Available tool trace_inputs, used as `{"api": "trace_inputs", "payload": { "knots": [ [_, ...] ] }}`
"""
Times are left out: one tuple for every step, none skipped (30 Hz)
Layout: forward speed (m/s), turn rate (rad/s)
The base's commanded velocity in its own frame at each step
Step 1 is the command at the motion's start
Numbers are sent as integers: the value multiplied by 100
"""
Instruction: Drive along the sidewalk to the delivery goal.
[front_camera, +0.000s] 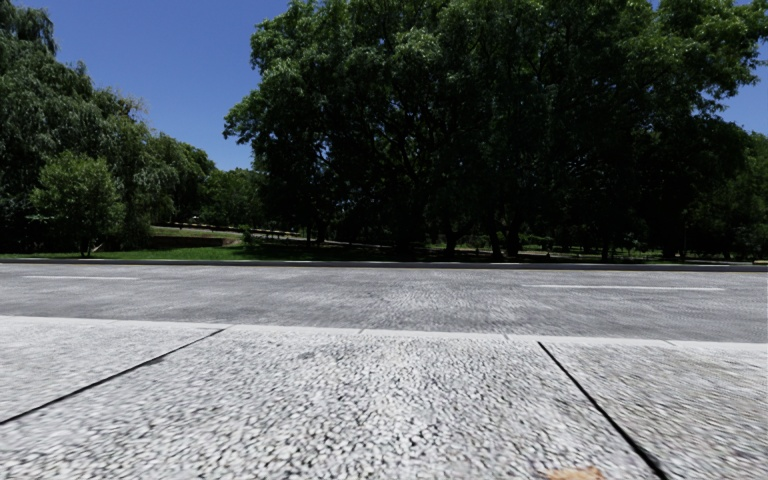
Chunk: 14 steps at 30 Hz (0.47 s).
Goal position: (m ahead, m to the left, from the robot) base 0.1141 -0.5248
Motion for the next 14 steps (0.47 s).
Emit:
{"api": "trace_inputs", "payload": {
  "knots": [
    [0, 0],
    [0, 0],
    [0, 0],
    [0, 0],
    [0, 0],
    [0, 0],
    [0, 0],
    [0, 0],
    [0, 0],
    [0, 0],
    [0, 0],
    [0, 0],
    [0, 0],
    [0, 0]
  ]
}}
